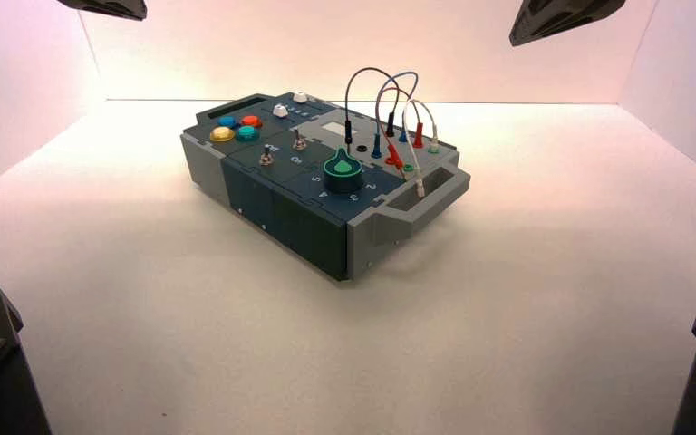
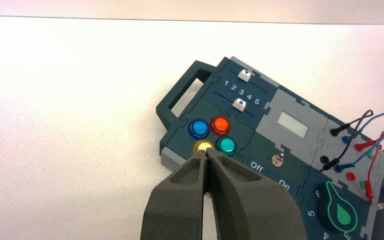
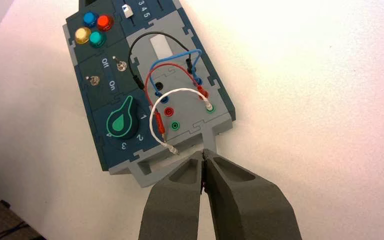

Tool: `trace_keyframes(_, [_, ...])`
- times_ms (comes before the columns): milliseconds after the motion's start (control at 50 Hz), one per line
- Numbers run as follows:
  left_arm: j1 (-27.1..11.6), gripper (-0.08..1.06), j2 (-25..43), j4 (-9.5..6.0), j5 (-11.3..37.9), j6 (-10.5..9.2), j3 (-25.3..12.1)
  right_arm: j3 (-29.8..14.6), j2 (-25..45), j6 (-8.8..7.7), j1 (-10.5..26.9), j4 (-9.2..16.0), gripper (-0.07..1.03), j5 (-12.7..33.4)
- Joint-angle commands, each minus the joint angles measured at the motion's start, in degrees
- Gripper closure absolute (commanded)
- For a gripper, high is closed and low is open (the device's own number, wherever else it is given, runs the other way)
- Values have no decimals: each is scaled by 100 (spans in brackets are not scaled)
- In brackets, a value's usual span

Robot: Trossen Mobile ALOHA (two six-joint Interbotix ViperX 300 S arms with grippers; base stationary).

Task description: Flip the bottom switch off with the left gripper.

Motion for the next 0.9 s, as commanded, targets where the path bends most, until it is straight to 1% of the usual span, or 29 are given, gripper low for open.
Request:
trace_keyframes(20, [35,101,44,-9,-62,-9,-62,-88,-18,0,0,18,98,-26])
trace_keyframes(320, [35,101,202,-9,-123,-9,-79,-88,-18,0,0,18,98,-26])
trace_keyframes(420, [-26,101,272,-35,-132,-18,-79,-88,-18,0,0,26,98,-18])
trace_keyframes(500, [-185,101,325,-79,-132,-18,-88,-79,-18,0,0,18,98,-26])
trace_keyframes(580, [-378,101,378,-88,-114,-18,-123,-44,-18,0,0,18,98,-26])
trace_keyframes(680, [-519,101,466,-123,-18,-70,-202,-18,-18,0,0,18,98,-18])
trace_keyframes(780, [-545,101,536,-114,176,-114,-272,-26,-18,0,0,18,98,26])
trace_keyframes(900, [-554,101,510,-123,352,-123,-237,-44,-26,9,0,18,98,97])
